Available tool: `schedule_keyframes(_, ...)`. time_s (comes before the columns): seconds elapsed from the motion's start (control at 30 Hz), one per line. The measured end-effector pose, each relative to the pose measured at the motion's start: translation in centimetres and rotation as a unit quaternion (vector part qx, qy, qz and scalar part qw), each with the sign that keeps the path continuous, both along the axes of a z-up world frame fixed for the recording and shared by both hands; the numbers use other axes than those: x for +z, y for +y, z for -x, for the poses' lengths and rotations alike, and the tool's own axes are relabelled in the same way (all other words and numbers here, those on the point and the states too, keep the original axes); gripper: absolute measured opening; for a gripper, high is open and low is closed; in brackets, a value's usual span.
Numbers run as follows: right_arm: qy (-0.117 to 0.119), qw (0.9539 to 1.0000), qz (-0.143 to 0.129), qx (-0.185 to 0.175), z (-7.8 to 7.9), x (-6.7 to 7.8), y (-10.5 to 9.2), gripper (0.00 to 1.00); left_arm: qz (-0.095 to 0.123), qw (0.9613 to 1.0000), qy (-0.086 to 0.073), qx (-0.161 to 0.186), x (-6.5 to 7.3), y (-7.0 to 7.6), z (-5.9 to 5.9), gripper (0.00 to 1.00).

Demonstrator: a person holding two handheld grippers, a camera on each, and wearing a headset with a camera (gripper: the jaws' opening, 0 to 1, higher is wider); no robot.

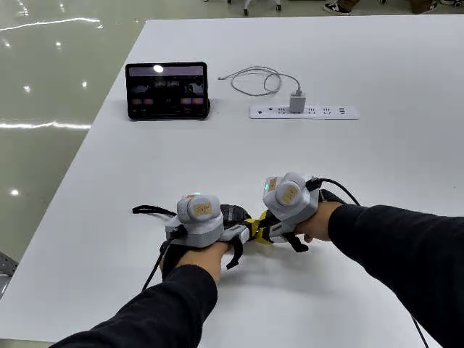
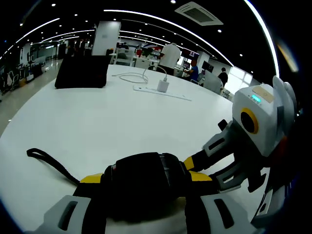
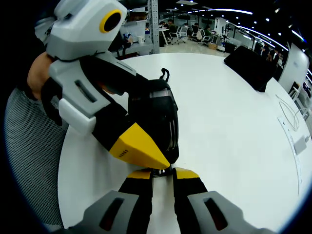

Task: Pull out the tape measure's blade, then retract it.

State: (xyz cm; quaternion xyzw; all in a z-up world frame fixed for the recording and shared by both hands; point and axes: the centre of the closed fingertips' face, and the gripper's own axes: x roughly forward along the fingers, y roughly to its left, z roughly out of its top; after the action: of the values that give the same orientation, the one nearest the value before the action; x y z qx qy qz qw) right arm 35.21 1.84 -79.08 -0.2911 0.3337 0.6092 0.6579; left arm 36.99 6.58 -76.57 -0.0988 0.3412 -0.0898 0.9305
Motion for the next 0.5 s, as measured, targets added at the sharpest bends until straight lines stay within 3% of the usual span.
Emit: schedule_keyframes(0.5,-0.004,1.0,-0.007,-0.005,-0.05,-0.16,0.01,0.12,0.0,1.0,0.0,0.0,0.06,-0.01,-0.06,0.61)
